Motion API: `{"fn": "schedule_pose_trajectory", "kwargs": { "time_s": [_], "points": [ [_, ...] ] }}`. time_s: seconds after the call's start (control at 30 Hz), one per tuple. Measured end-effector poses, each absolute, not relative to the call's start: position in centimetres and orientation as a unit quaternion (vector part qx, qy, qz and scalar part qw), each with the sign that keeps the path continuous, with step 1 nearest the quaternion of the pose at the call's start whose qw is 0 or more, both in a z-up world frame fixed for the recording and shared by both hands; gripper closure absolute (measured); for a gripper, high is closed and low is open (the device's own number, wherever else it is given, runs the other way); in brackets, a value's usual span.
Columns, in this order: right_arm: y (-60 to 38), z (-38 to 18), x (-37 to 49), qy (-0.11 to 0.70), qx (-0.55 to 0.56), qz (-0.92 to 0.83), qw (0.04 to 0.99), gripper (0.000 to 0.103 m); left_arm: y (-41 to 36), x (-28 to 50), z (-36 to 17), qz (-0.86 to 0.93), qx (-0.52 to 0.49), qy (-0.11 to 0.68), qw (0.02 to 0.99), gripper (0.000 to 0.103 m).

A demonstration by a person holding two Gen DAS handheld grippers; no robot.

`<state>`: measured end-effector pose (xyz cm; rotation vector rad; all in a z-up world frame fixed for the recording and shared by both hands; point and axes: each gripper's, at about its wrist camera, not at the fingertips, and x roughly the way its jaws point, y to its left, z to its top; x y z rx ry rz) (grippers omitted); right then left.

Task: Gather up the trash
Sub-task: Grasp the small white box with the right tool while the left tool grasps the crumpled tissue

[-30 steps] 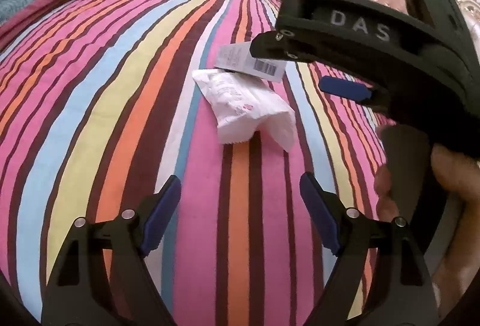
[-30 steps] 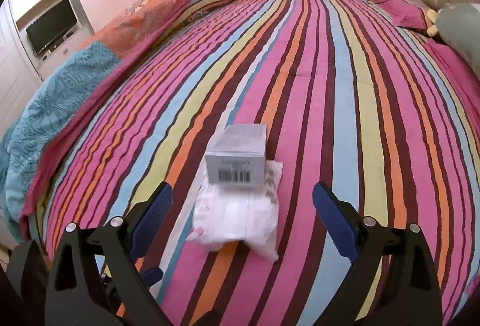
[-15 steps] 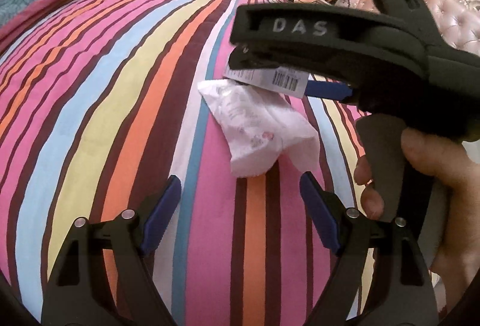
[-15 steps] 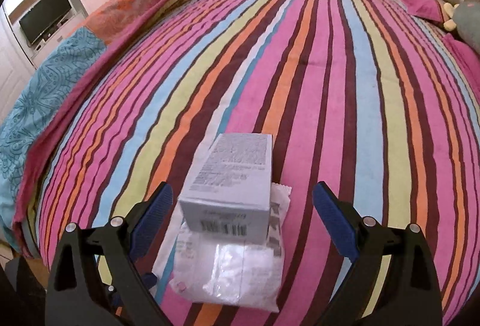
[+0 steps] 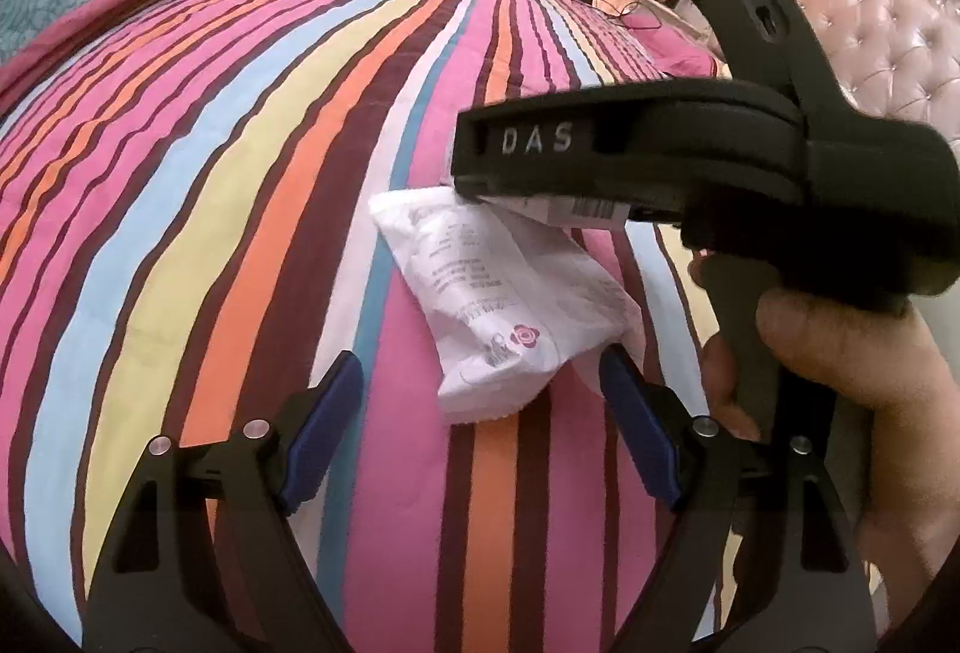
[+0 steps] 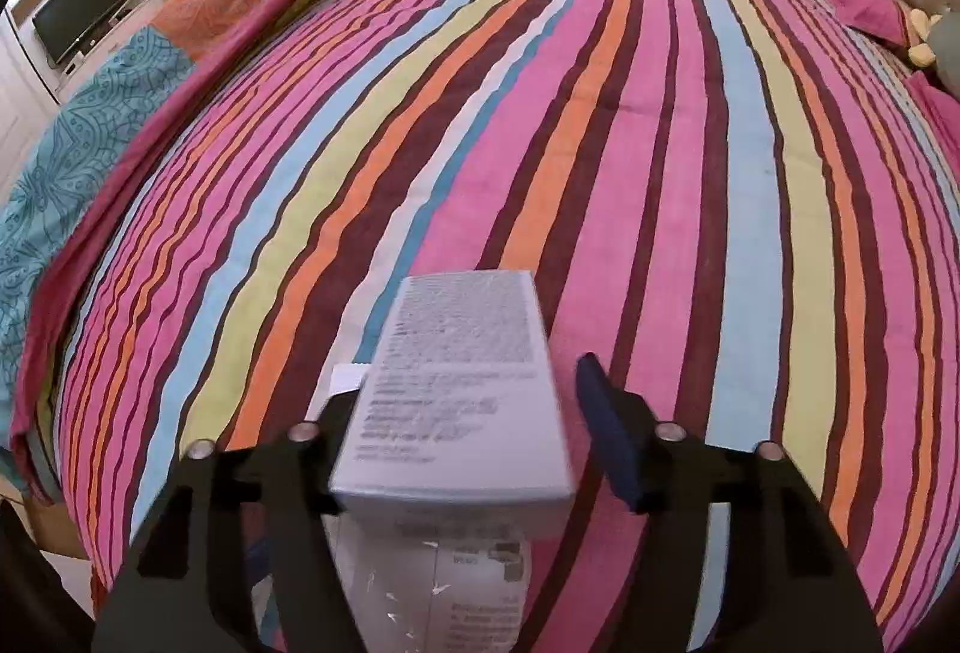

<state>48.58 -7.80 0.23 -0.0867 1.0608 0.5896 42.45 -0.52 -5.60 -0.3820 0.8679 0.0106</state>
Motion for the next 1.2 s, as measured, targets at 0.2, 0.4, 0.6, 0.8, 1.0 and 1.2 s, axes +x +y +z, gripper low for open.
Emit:
{"fn": "schedule_pose_trajectory", "kwargs": {
  "time_s": [0.2,0.4,0.6,0.8,1.0,1.2],
  "points": [
    [-8.3,0.1,48.9,0.505,-0.035,0.292,0.812,0.057,-0.9,43.0,-5.4,-0.006,-0.190,0.424,0.885,0.024],
    [-8.6,0.1,49.7,0.525,-0.028,0.316,0.790,0.057,-1.4,42.0,-4.9,-0.043,-0.208,0.417,0.884,0.024],
    [-9.3,0.1,50.0,0.537,-0.006,0.328,0.777,0.057,-1.9,43.2,-4.7,-0.022,-0.215,0.421,0.881,0.024],
    [-9.3,-0.1,50.0,0.539,-0.016,0.334,0.773,0.057,-1.8,43.9,-5.0,0.006,-0.233,0.419,0.877,0.021],
    [-8.8,-0.2,49.8,0.535,-0.049,0.339,0.773,0.058,-1.2,44.6,-6.3,-0.002,-0.237,0.428,0.872,0.017],
    [-9.5,-0.3,50.2,0.534,-0.032,0.345,0.771,0.058,-1.6,45.6,-6.1,-0.014,-0.204,0.439,0.875,0.017]
  ]
}}
